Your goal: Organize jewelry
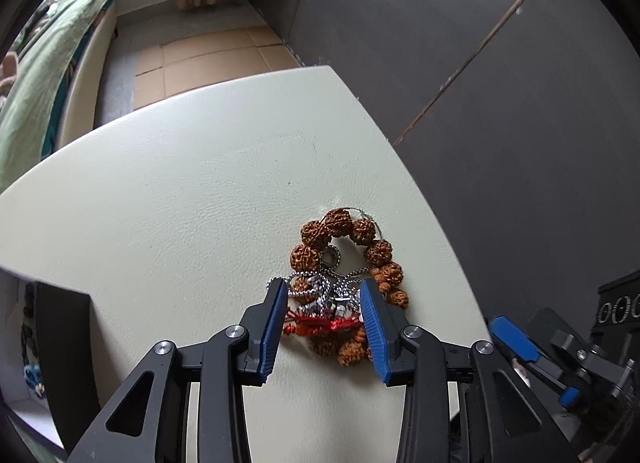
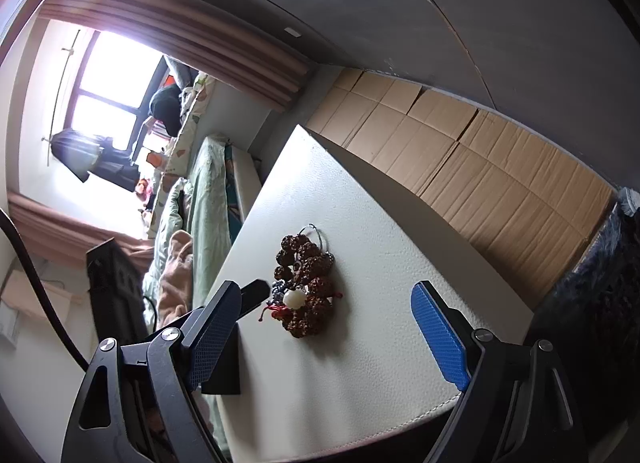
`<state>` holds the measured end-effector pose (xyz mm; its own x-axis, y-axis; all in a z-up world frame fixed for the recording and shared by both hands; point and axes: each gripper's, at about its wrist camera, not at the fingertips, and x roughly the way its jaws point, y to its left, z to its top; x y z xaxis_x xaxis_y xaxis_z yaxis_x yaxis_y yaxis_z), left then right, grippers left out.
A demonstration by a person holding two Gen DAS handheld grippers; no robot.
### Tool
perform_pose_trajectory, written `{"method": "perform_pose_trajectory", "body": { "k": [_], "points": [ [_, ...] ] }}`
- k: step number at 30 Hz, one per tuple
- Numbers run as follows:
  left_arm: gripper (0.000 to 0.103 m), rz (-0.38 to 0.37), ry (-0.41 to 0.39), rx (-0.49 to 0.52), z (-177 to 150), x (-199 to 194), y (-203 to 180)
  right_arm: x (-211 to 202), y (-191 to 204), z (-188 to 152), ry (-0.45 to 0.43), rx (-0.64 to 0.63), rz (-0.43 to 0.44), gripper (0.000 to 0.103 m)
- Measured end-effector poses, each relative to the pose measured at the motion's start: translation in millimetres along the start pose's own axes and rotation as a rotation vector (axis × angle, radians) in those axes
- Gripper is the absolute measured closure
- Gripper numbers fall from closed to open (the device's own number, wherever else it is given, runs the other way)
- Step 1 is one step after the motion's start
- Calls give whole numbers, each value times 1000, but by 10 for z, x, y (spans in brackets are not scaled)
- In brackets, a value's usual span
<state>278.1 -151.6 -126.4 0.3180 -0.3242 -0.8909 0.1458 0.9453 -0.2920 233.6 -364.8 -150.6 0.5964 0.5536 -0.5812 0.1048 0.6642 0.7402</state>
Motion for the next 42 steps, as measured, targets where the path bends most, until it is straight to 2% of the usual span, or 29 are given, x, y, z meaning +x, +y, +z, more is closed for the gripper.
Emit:
{"method": "perform_pose_trajectory", "body": {
  "k": [5,8,10,15,19,24,25,27,34,38,42],
  "points": [
    [76,39,25,32,7,109,-25,39,21,-10,15,-9,-3,15],
    [89,62,8,50,-9,71,-22,58,25,-12,20,-12,-9,15],
    [89,72,-2,46,-9,14,-17,59,20,-9,19,-11,-12,15],
    [90,20,-46,53,11,-245,-57,68,21,-8,20,-10,-20,15],
    [90,24,-95,70,46,-428,-107,67,40,-23,17,-21,-30,15],
    [90,-17,-143,61,97,-674,-140,56,52,-46,11,-29,-31,15],
    [103,-24,-154,59,107,-724,-147,60,61,-46,11,-31,-31,15],
    [101,-29,-181,63,135,-860,-167,70,77,-31,9,-39,-33,15],
    [102,-54,-295,67,187,-1443,-220,176,101,-8,46,-38,-51,38],
    [102,-63,-351,66,212,-1724,-227,234,158,-15,71,-46,-38,41],
    [102,-70,-411,59,257,-2027,-193,309,264,-8,87,-74,-65,41]
  ]
}}
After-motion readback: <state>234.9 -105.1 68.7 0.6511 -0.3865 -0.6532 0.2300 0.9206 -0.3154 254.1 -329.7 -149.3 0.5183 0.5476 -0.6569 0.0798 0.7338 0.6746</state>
